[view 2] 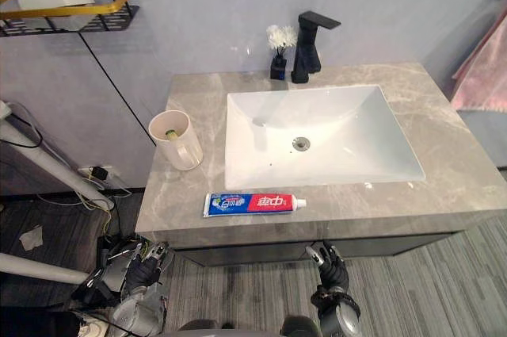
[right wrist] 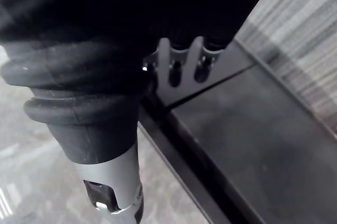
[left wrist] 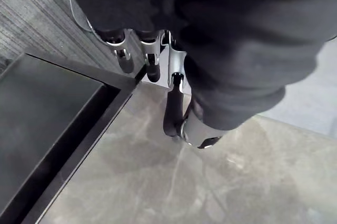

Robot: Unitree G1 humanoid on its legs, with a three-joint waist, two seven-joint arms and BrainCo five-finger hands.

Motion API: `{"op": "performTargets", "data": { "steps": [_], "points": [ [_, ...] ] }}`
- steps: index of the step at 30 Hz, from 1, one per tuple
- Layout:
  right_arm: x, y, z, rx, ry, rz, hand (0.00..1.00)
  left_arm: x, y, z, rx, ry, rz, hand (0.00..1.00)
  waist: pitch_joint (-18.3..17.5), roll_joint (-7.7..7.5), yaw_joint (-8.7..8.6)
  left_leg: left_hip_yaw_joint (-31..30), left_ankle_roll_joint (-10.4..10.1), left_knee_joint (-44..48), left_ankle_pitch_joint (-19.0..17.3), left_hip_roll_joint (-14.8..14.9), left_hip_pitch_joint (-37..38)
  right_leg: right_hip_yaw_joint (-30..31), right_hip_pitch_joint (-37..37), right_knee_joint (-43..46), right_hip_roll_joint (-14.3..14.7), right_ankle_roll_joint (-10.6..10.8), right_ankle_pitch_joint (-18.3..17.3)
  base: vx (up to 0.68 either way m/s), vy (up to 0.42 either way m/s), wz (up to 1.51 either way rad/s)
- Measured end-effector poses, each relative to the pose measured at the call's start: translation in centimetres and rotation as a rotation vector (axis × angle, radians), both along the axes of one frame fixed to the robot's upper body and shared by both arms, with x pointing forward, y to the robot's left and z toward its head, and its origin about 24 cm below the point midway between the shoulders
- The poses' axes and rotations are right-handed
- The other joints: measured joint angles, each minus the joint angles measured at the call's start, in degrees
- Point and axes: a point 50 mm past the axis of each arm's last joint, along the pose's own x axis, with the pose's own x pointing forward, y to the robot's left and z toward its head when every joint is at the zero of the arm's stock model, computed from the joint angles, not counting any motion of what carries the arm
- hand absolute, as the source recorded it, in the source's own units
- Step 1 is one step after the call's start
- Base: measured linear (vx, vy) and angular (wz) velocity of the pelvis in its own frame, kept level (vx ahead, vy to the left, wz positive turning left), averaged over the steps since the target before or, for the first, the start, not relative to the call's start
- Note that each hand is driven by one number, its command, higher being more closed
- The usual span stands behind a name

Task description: Organize washtable

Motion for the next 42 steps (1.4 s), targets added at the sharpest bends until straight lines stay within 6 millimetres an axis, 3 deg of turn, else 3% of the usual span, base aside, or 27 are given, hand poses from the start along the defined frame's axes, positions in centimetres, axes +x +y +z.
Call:
{"op": "performTargets", "data": {
  "steps": [5,10,15,19,21,22,32,37,42],
  "points": [
    [-0.2,-0.4,0.3,-0.007,-0.005,-0.029,0.00,1.0,0.1,1.0,-0.002,-0.067,0.022,0.00,-0.1,-0.57,0.12,-3.2,-0.3,-1.7,2.9,-0.6,-0.8,-3.3,3.0,-6.9,-0.1,0.0,3.7,-0.04,-0.003,0.32],
    [-0.5,-0.6,0.8,-0.011,-0.027,-0.037,0.00,0.9,-0.1,0.9,-0.026,-0.069,0.058,0.00,0.4,-0.56,0.28,-3.9,-0.3,0.7,3.0,-0.3,-2.2,-5.7,3.6,-6.4,0.3,-0.6,3.2,-0.11,-0.005,0.30],
    [0.2,-0.2,2.1,-0.001,-0.107,-0.033,0.00,0.1,0.0,0.5,-0.032,-0.050,0.059,0.00,0.9,-0.96,0.15,0.9,0.2,-7.5,3.0,1.7,-1.5,-3.7,2.0,-8.0,1.6,-0.6,2.4,-0.11,-0.017,0.05],
    [-0.7,0.6,1.6,0.032,-0.082,-0.043,0.00,-0.3,-0.5,0.0,-0.059,-0.028,0.050,0.00,0.2,-1.42,0.11,1.4,1.0,-10.3,6.8,2.0,-0.9,-3.8,2.2,-9.3,1.6,-0.6,4.9,0.06,-0.001,0.07],
    [-1.5,0.9,1.3,0.044,-0.059,-0.055,0.00,-0.3,-1.0,-0.1,-0.067,-0.023,0.036,0.00,0.0,-1.65,0.14,1.4,0.9,-10.0,7.0,1.8,-0.5,-4.0,2.6,-9.2,1.3,-0.7,5.0,0.14,-0.004,0.10],
    [-2.4,2.5,-0.3,0.077,0.038,0.021,0.00,-0.7,-3.3,-2.6,-0.108,0.093,-0.098,0.00,-4.2,-1.28,0.09,3.7,0.7,-18.1,11.3,1.8,4.0,-2.5,5.6,-16.3,1.9,-0.3,9.4,0.07,0.000,0.03],
    [-2.9,1.9,-1.1,0.065,0.079,0.021,0.00,-0.3,-3.1,-2.4,-0.086,0.085,-0.118,0.00,-4.1,-1.52,0.09,3.6,0.7,-17.3,11.3,1.9,3.6,-2.6,5.9,-15.7,1.8,-0.3,9.4,0.00,0.000,0.00],
    [-3.0,0.0,-2.6,0.049,0.149,-0.040,0.00,2.7,-2.9,-1.3,-0.009,0.017,-0.228,0.00,-3.8,-1.50,0.03,3.6,0.7,-16.4,11.3,2.0,2.7,-2.5,5.0,-16.1,1.9,-0.3,10.1,0.00,0.001,-0.04],
    [-3.2,-5.4,-1.6,-0.037,0.117,-0.236,0.00,2.5,-2.3,-1.6,0.050,0.045,-0.292,0.00,-3.6,-1.78,-0.07,5.2,0.7,-16.4,11.3,2.0,3.0,-1.2,5.1,-18.1,1.9,-0.1,11.8,-0.02,0.016,-0.17]
  ]
}}
